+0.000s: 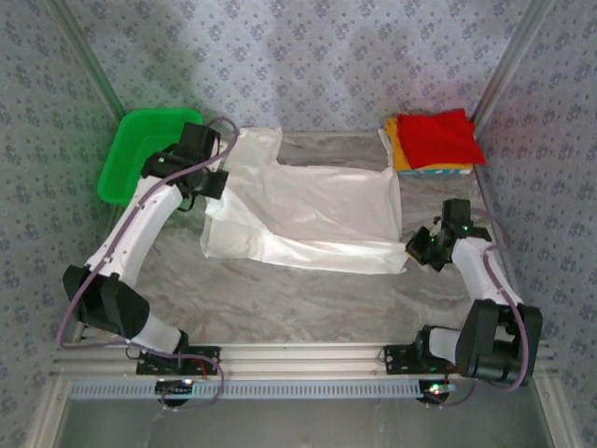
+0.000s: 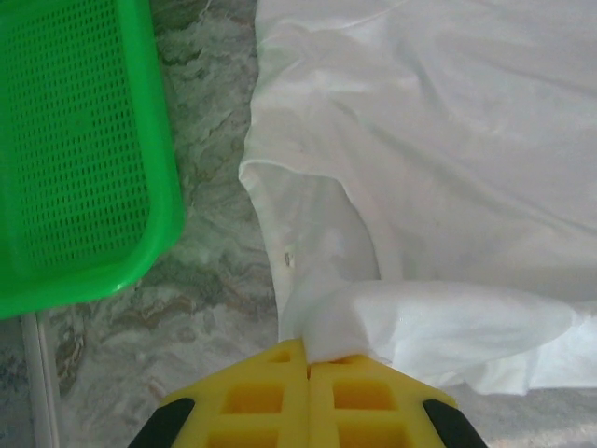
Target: Fold and stack the t-shirts
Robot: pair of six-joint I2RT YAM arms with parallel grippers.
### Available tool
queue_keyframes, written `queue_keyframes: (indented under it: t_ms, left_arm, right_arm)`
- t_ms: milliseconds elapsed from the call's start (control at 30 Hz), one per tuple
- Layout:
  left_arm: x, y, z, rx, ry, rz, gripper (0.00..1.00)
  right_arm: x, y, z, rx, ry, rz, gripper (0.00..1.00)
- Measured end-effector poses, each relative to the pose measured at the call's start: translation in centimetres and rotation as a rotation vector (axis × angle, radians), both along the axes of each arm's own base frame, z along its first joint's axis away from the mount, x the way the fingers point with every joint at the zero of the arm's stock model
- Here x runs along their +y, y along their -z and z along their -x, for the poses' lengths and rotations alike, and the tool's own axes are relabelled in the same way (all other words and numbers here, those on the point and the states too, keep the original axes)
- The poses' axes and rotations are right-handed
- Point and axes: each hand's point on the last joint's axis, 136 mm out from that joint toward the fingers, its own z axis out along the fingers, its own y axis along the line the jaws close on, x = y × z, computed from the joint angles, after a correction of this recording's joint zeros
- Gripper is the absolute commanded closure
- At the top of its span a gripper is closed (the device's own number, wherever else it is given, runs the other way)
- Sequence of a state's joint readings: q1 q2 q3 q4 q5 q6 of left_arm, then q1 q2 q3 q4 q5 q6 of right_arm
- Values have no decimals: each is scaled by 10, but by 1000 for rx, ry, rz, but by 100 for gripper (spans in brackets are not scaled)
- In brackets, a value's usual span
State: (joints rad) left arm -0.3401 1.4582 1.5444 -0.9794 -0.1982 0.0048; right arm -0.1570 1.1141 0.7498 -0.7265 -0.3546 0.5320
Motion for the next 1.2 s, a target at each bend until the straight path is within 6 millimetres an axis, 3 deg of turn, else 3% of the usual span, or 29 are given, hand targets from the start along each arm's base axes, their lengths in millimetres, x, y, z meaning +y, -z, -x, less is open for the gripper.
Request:
queue_keyframes:
  t_ms: [200, 300, 367, 433, 567, 667, 733, 867, 1033, 1200]
  left_arm:
    - [13, -30, 54, -57, -48, 103, 100]
    - [19, -36, 88, -67, -96, 187, 100]
    - [23, -27, 109, -36, -138, 235, 100]
    - [25, -6, 132, 31, -192, 284, 100]
    - [30, 41, 175, 178, -300, 345, 100]
    - [35, 54, 202, 221, -357, 384, 100]
    - [36, 53, 210, 219, -373, 410, 100]
    - [34, 57, 213, 231, -380, 427, 100]
    - [37, 80, 206, 283, -416, 367, 100]
    - [50, 79, 201, 236, -464, 322, 100]
  right_arm:
    - [-1, -50, 22, -105, 20, 15, 97]
    - [0, -59, 32, -117, 23, 17, 98]
    - [3, -55, 40, -101, 24, 3, 96]
    - [7, -47, 50, -80, 36, -21, 80]
    - [13, -33, 79, -25, 89, -57, 69]
    - [14, -37, 92, -20, 114, -61, 68]
    - [12, -46, 93, -28, 124, -55, 61]
    - [9, -50, 77, 6, 108, -50, 56]
    - [-1, -23, 37, 109, 65, -39, 57]
    - [-3, 0, 23, 172, 18, -18, 57]
